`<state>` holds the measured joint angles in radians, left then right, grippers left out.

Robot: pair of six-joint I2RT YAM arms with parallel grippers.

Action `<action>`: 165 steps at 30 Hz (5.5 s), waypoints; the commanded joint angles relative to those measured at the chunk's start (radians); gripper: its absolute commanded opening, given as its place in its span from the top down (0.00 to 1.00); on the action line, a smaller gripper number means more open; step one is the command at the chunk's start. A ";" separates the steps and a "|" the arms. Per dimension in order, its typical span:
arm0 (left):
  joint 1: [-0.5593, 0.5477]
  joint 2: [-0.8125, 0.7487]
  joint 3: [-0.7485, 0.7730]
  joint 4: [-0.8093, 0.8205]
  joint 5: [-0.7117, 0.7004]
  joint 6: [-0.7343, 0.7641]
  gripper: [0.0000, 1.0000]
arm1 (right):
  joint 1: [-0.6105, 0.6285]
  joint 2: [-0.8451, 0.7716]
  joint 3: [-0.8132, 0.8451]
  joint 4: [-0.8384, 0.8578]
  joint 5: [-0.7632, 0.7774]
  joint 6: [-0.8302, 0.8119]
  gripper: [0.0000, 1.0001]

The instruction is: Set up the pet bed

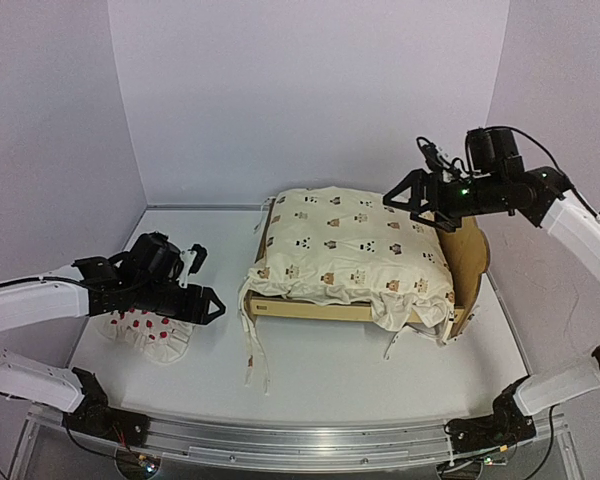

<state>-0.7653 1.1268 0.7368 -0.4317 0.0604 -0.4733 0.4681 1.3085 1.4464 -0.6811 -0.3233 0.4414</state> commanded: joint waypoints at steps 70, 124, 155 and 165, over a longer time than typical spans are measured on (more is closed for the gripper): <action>-0.017 0.210 -0.026 0.376 0.071 0.193 0.51 | 0.487 0.579 0.330 0.131 0.472 -0.656 1.00; -0.176 0.324 0.279 0.517 0.218 0.235 1.00 | 0.438 0.550 0.443 0.380 0.776 -0.921 1.00; -0.303 0.404 0.403 0.208 -0.087 0.238 0.44 | 0.411 0.429 0.165 0.476 0.769 -0.843 1.00; -0.301 0.537 0.457 0.162 -0.303 0.254 0.55 | 0.410 0.397 0.122 0.486 0.767 -0.832 1.00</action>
<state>-1.0695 1.5974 1.1496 -0.2338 -0.1179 -0.2324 0.8867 1.7849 1.5786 -0.2393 0.4251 -0.4115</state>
